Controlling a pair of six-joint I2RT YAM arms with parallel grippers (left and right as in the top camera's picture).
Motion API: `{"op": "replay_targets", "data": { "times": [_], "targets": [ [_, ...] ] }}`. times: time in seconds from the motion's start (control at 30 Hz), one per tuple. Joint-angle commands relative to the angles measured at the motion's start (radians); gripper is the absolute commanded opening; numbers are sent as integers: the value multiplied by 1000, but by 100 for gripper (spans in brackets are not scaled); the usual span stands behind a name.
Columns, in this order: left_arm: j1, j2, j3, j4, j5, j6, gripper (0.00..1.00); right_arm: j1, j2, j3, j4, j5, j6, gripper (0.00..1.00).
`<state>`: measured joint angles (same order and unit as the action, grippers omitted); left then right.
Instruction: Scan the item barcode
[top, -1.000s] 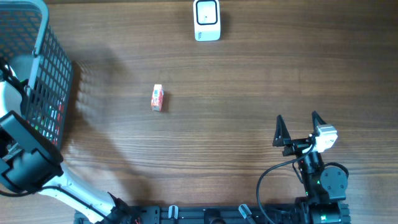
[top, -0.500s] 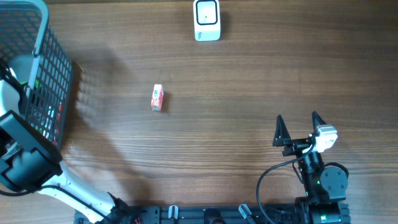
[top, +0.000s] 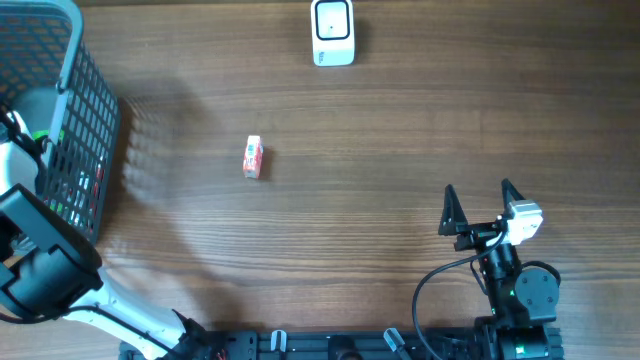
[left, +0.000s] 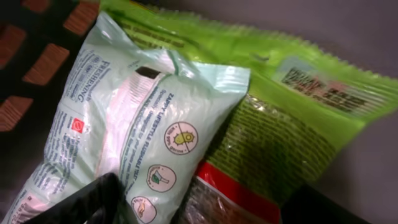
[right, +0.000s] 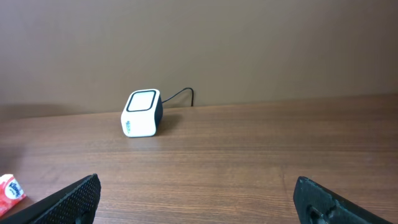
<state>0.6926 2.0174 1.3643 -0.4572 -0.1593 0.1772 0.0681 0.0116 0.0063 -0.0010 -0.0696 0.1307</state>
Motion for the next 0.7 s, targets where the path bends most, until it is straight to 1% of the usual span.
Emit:
{"op": "replay_targets", "data": {
  "times": [0.0,0.03,0.07,0.1,0.17,0.2,0.27,0.33,0.43,0.53,0.6,0.67],
  "targets": [
    [-12,177,-179,-54,159,-46,59,-5,-4,-1,3,10,1,100],
    [-12,174,-176,-55,175,-46,42,-5,-4,-1,3,10,1,100],
    [-12,168,-167,-62,197,-46,19,-5,-4,-1,3,10,1,100],
    [-12,157,-147,-82,218,-47,8,-5,-4,-1,3,10,1,100],
    [-12,127,-84,-140,249,-52,4,-5,-4,-1,3,10,1,100],
    [-12,109,-44,-176,249,-63,4,-5,-4,-1,3,10,1,100],
    [-12,52,109,-298,249,-108,4,-5,-4,-1,3,10,1,100],
    [-12,4,253,-394,248,-126,4,-5,-4,-1,3,10,1,100],
    [-13,-94,529,-517,247,-134,4,-5,-4,-1,3,10,1,100],
    [-14,-177,721,-570,235,-149,4,-5,-4,-1,3,10,1,100],
    [-14,-238,818,-580,218,-171,4,-5,-4,-1,3,10,1,100],
    [-14,-326,869,-571,218,-213,6,-5,-4,-1,3,10,1,100]
  ]
}}
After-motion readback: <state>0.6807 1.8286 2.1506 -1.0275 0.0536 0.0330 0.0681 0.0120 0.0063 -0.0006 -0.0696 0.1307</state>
